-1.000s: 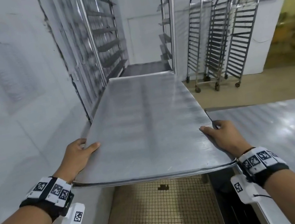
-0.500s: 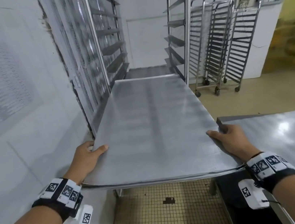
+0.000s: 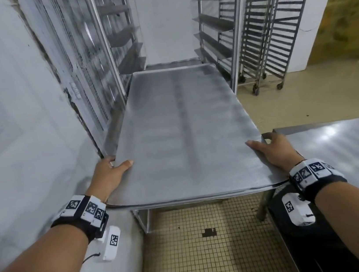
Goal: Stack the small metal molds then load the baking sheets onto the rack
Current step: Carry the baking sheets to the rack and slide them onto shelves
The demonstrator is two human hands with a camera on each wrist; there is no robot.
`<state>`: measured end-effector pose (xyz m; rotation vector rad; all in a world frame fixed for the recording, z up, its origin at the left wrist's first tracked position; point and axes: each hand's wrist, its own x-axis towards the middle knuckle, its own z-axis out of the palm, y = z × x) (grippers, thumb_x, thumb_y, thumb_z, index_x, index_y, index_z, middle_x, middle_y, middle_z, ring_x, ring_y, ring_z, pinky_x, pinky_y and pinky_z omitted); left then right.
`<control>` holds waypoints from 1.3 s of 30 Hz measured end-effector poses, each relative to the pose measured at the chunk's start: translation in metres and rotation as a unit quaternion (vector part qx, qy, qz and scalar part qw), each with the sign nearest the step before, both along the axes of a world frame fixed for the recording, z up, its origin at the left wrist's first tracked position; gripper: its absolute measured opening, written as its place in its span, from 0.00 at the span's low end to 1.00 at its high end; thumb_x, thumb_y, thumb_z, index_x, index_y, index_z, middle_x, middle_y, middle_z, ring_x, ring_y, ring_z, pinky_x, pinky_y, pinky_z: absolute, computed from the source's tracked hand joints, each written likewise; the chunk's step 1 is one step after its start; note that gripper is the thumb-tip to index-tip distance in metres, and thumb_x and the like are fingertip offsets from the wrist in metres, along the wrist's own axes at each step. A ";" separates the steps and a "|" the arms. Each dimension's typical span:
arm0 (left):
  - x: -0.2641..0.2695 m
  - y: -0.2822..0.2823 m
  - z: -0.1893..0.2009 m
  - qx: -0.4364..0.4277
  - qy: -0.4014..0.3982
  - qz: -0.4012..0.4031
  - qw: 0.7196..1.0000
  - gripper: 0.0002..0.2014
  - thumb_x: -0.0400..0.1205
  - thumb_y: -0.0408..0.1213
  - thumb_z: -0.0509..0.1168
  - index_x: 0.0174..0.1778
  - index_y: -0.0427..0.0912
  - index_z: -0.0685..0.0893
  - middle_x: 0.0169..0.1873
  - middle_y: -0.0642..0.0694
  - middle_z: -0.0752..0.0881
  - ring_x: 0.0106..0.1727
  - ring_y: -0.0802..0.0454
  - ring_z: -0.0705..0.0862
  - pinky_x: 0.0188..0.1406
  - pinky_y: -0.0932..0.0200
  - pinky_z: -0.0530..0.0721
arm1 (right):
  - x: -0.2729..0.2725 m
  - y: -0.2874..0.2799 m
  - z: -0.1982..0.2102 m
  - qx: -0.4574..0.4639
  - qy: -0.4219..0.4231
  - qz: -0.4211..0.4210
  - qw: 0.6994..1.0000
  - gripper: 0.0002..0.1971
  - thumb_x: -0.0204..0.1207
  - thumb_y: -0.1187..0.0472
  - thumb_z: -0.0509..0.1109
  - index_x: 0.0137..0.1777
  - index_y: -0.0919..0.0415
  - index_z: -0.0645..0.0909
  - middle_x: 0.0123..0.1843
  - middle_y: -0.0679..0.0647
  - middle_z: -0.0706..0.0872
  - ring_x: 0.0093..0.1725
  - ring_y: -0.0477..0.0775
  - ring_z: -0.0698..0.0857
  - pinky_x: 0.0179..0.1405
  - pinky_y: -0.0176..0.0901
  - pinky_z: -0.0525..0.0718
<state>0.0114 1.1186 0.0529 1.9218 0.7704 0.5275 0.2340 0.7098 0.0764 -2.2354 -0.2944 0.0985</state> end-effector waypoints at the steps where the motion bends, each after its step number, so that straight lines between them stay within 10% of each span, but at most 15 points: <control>1: 0.008 0.007 -0.001 0.005 0.005 0.002 1.000 0.30 0.73 0.55 0.82 0.63 0.39 0.87 0.53 0.45 0.92 0.52 0.46 0.91 0.58 0.44 0.90 | 0.005 0.007 0.000 -0.003 0.001 -0.001 1.000 0.35 0.78 0.43 0.75 0.74 0.70 0.77 0.70 0.65 0.84 0.65 0.62 0.82 0.58 0.44 0.75; 6: 0.052 0.030 -0.002 0.010 0.009 0.012 1.000 0.23 0.80 0.45 0.78 0.67 0.39 0.82 0.55 0.45 0.88 0.44 0.59 0.86 0.39 0.64 0.82 | 0.045 0.041 -0.005 -0.001 0.008 -0.020 1.000 0.36 0.76 0.40 0.75 0.75 0.66 0.75 0.65 0.62 0.86 0.60 0.61 0.84 0.59 0.47 0.77; 16: 0.162 0.094 0.007 -0.016 0.027 0.028 0.999 0.36 0.72 0.57 0.82 0.70 0.42 0.81 0.55 0.42 0.92 0.50 0.44 0.93 0.57 0.39 0.91 | 0.165 0.099 0.000 0.022 0.015 -0.026 0.999 0.30 0.77 0.44 0.76 0.68 0.68 0.77 0.49 0.55 0.83 0.36 0.39 0.76 0.46 0.43 0.72; 25: 0.238 0.160 0.018 0.009 0.063 0.021 0.998 0.59 0.48 0.82 0.76 0.70 0.45 0.84 0.61 0.44 0.90 0.57 0.41 0.91 0.63 0.37 0.88 | 0.248 0.138 0.021 0.012 0.022 -0.001 1.000 0.26 0.74 0.42 0.78 0.53 0.67 0.83 0.40 0.53 0.89 0.38 0.50 0.86 0.30 0.39 0.75; 30: 0.240 0.150 0.036 0.035 0.091 0.002 0.995 0.45 0.58 0.78 0.76 0.62 0.48 0.88 0.53 0.46 0.93 0.51 0.43 0.93 0.60 0.38 0.89 | 0.255 0.144 0.022 -0.014 0.013 0.002 1.000 0.26 0.74 0.40 0.77 0.55 0.65 0.85 0.45 0.55 0.90 0.38 0.49 0.86 0.31 0.37 0.75; 39: 0.212 0.094 0.087 0.282 0.190 -0.136 0.931 0.42 0.78 0.66 0.70 0.85 0.48 0.71 0.84 0.41 0.69 0.84 0.41 0.70 0.81 0.43 0.70 | 0.214 0.138 0.054 -0.151 -0.069 0.039 0.985 0.37 0.77 0.33 0.69 0.77 0.59 0.74 0.70 0.63 0.84 0.65 0.65 0.84 0.60 0.55 0.80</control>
